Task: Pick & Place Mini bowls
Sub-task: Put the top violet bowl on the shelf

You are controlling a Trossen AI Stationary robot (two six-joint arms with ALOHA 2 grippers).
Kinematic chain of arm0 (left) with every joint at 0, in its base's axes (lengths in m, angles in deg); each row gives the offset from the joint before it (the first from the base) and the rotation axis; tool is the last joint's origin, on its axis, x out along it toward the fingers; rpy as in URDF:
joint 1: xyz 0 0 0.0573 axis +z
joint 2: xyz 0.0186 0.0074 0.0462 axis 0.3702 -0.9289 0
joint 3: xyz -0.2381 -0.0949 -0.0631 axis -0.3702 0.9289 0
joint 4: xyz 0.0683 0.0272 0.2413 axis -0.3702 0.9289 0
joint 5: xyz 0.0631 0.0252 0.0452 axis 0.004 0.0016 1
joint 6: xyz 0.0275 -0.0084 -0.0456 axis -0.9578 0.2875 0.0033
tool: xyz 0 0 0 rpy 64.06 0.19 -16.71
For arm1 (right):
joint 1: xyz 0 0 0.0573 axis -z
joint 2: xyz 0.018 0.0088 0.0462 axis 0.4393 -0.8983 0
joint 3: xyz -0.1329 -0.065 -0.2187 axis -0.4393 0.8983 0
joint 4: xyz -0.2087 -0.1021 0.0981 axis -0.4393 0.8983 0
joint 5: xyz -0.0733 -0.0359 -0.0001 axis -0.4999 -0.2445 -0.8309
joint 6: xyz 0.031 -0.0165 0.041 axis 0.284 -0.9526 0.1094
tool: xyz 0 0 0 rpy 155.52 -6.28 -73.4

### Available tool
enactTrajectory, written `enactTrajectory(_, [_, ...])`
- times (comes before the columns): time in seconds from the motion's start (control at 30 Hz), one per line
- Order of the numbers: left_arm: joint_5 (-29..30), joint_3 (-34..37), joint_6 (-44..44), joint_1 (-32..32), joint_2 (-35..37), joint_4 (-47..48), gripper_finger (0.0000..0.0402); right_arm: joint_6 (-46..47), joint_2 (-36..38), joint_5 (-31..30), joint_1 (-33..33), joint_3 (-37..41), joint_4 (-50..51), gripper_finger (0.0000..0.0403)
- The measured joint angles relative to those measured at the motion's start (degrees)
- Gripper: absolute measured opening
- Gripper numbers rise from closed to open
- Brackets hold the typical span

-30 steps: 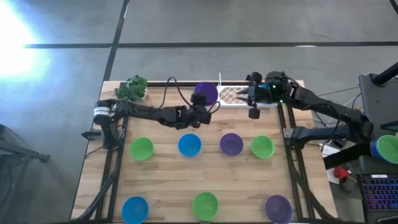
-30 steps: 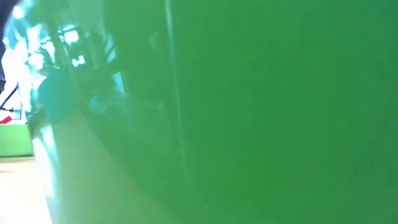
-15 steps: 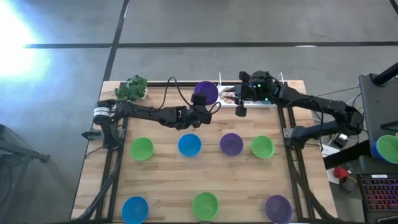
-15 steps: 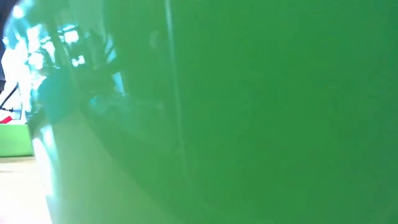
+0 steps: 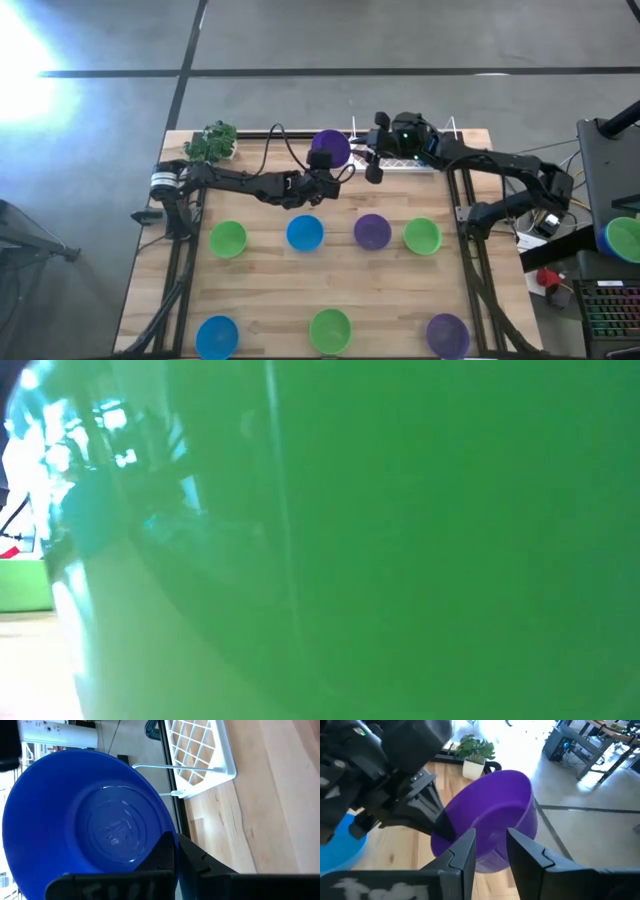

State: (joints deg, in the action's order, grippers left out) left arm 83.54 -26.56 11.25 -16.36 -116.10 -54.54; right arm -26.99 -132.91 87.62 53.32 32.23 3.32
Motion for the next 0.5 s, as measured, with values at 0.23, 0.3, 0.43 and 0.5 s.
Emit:
enactTrajectory(0.23, [0.2,0.1,0.0,0.0,-0.1,0.3,0.0000,0.2,-2.3,-2.1,0.0,-1.1,-0.2,0.0105])
enactTrajectory(0.3, [0.3,0.1,0.0,0.0,-0.1,0.3,0.0000,0.8,-2.7,-4.7,0.0,-1.3,0.0,0.0105])
enactTrajectory(0.43, [1.9,0.1,0.0,-0.1,-0.1,0.3,0.0000,4.3,-3.3,-6.0,0.1,-1.7,-0.1,0.0105])
enactTrajectory(0.5, [2.0,0.1,0.0,-0.2,-0.1,0.3,0.0000,4.7,-3.5,-6.1,0.1,-1.7,-0.1,0.0105])
